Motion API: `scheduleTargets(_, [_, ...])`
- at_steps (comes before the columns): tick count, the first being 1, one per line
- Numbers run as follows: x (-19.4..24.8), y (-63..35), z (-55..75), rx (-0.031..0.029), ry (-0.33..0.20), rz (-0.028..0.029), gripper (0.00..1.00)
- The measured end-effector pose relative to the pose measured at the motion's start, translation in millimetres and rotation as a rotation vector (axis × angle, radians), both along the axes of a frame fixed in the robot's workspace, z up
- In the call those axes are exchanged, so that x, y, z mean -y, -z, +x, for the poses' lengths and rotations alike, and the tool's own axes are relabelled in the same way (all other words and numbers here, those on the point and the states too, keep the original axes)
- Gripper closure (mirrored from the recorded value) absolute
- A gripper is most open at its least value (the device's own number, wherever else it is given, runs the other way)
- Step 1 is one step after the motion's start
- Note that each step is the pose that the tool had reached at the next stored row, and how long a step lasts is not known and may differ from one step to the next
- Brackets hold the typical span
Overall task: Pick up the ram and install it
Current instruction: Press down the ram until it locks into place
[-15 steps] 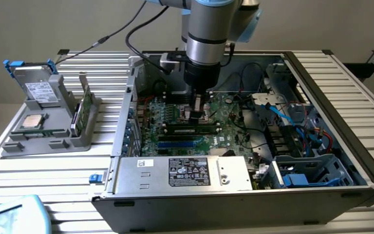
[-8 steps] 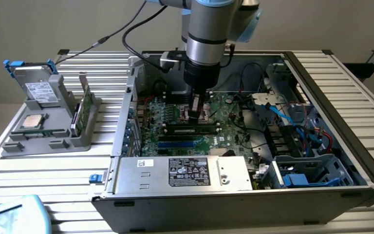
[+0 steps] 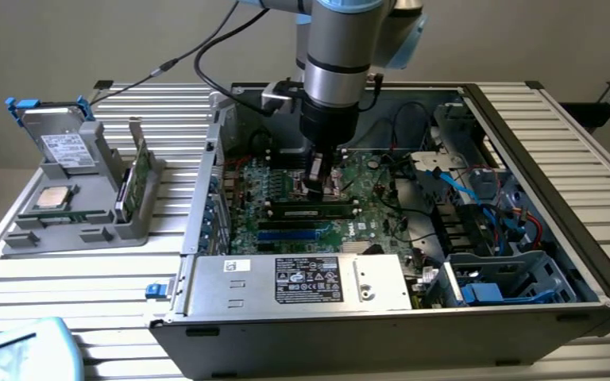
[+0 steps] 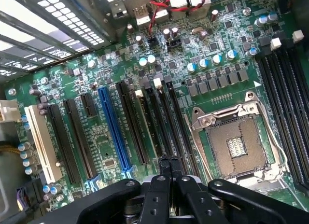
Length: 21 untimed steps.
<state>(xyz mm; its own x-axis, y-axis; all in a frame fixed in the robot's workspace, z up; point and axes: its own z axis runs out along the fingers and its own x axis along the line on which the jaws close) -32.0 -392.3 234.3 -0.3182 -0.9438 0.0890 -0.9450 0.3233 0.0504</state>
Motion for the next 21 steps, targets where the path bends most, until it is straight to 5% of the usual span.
scheduleTargets(8, [0.0,1.3,0.0,0.0086,0.08,0.0183,0.9])
scheduleTargets(21, [0.0,4.3,0.0,0.0174,0.223,0.0348,0.9])
